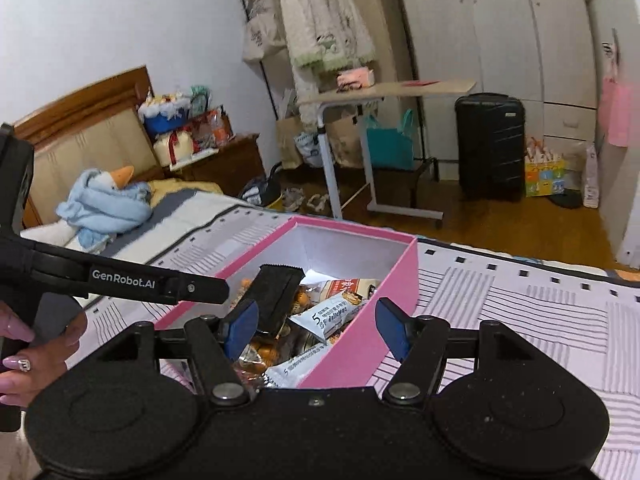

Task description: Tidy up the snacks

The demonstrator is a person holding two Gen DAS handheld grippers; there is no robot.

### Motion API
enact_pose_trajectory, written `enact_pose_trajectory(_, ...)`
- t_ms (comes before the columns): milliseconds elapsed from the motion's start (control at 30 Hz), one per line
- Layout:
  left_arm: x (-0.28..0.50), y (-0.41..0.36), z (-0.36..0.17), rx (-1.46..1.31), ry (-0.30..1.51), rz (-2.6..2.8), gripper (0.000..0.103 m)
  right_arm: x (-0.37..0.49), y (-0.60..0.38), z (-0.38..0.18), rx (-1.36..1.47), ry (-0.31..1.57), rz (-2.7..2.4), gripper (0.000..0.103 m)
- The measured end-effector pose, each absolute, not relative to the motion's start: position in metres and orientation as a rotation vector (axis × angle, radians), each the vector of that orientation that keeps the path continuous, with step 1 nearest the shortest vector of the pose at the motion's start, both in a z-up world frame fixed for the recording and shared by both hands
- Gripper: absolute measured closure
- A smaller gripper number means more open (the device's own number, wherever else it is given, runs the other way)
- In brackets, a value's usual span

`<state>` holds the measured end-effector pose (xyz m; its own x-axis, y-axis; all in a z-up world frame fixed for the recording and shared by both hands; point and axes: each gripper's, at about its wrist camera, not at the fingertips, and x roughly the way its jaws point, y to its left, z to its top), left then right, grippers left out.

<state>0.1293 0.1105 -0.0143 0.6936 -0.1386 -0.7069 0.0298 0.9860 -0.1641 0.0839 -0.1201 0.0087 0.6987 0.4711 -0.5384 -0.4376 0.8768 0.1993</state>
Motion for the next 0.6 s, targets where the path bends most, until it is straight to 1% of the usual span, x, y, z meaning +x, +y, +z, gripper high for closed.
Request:
enact_pose_trajectory(133, 0.107, 0.097, 0.001, -0.083, 0.774, -0.097, 0.032, 0.057, -0.133, 0.022, 0.043, 0.575, 0.446, 0.033)
enact_pose_trajectory(300, 0.082, 0.084, 0.014, -0.063, 0.752, -0.145, 0.03, 0.026, -0.15, 0.038, 0.054, 0.542, 0.386, 0.031)
enact_pose_trajectory(400, 0.067, 0.078, 0.021, -0.047, 0.735, -0.17, 0.027, 0.007, -0.158, 0.047, 0.039, 0.527, 0.325, 0.03)
enact_pose_trajectory(467, 0.058, 0.075, 0.026, -0.048, 0.72, -0.177, 0.023, -0.005, -0.161, 0.053, 0.009, 0.512, 0.285, 0.029)
enact_pose_trajectory(600, 0.037, 0.071, 0.033, -0.052, 0.689, -0.208, 0.019, -0.026, -0.168, 0.06, -0.012, 0.504, 0.227, 0.025)
